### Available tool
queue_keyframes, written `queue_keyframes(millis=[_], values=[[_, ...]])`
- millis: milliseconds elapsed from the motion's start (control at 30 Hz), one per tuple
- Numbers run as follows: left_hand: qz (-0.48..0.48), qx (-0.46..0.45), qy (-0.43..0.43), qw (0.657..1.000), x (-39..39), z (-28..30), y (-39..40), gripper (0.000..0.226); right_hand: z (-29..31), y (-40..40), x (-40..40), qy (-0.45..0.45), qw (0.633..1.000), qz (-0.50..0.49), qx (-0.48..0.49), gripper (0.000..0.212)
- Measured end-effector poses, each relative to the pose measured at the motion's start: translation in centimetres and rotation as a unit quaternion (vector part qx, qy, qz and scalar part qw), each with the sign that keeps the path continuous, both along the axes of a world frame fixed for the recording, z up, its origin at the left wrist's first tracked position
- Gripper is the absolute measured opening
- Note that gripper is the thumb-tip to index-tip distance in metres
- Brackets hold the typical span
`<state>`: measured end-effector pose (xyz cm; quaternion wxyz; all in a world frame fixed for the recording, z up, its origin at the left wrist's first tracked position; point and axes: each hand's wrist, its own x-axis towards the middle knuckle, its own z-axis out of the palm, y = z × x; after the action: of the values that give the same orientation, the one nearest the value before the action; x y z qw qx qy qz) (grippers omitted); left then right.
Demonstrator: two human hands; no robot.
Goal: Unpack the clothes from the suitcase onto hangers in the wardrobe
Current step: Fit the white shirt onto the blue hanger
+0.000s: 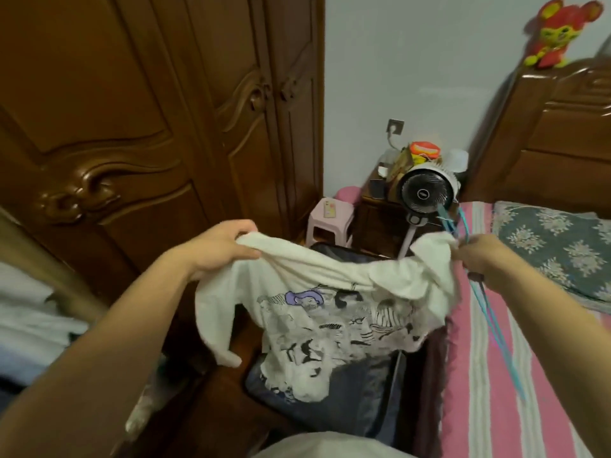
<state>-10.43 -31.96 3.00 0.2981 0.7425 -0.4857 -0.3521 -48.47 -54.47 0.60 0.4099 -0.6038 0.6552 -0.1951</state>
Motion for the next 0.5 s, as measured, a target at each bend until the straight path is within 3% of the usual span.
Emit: queue_keyframes(millis=[33, 167, 233, 300, 367, 400, 433, 500], values=[[-0.037, -0.022, -0.024, 0.999, -1.1, 1.6, -0.5, 0.021, -0.6, 0.5, -0.2, 0.009, 1.0, 0.019, 0.003, 0.006], [-0.205, -0.063, -0.196, 0.957, -6.1, 5.7, -3.1, 0.05, -1.2, 2.8, 2.3, -0.105, 0.989, 0.097, 0.045, 0.043], [-0.31, -0.106, -0.289, 0.9, -9.1, 6.6, -4.0, 0.051, -0.2, 4.3, 4.6, -0.173, 0.965, 0.182, 0.07, 0.057], [-0.391, -0.183, -0.393, 0.812, -11.3, 7.0, -4.2, 0.027, 0.9, 6.3, 6.9, -0.233, 0.932, 0.264, 0.089, 0.064], [-0.4, -0.234, -0.453, 0.761, -12.1, 7.5, -4.0, 0.011, 1.2, 8.5, 9.0, -0.289, 0.894, 0.317, 0.126, 0.055], [-0.368, -0.256, -0.453, 0.77, -11.8, 7.5, -4.1, 0.021, 0.9, 9.4, 9.8, -0.316, 0.882, 0.317, 0.149, 0.045], [-0.348, -0.282, -0.468, 0.761, -11.1, 7.2, -4.1, 0.026, 0.6, 10.2, 10.4, -0.328, 0.877, 0.313, 0.156, 0.034], [-0.366, -0.263, -0.485, 0.75, -10.1, 7.9, -3.2, 0.009, -0.3, 10.7, 11.2, -0.288, 0.902, 0.302, 0.114, 0.012]])
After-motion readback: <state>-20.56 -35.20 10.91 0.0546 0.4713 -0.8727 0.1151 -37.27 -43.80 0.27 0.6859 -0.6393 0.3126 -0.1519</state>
